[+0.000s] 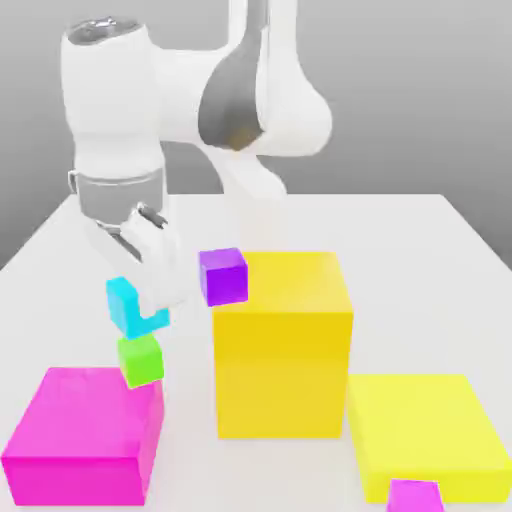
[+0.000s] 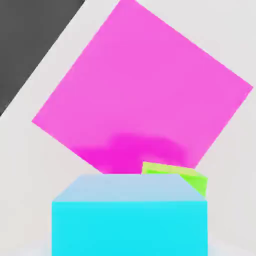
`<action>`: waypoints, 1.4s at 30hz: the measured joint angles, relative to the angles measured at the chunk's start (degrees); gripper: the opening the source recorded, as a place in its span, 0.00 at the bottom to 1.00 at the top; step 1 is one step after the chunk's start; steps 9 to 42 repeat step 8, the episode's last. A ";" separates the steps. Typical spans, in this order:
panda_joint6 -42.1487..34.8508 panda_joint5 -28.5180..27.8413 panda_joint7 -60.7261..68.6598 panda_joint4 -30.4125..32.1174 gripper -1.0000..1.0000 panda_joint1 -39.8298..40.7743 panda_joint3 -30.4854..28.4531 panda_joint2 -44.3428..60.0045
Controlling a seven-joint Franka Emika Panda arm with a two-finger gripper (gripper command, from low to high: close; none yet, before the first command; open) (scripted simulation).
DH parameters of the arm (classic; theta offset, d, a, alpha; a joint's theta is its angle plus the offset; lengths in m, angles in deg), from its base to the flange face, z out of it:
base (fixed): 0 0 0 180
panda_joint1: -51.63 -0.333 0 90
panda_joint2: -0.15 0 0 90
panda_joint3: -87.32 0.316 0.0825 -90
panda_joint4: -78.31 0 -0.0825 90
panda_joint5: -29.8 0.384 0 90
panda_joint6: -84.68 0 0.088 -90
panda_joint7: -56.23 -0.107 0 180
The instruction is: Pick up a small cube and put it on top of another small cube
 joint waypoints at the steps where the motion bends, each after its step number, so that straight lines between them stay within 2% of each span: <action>1: 1.76 0.03 -0.28 0.72 0.00 0.23 -0.13 1.03; 4: 8.60 0.40 -0.26 2.48 0.00 0.32 -0.37 6.12; 5: 10.18 0.53 -0.18 2.84 1.00 0.28 -0.43 7.34; 42: 10.18 0.53 -0.18 2.84 1.00 0.28 -0.43 7.34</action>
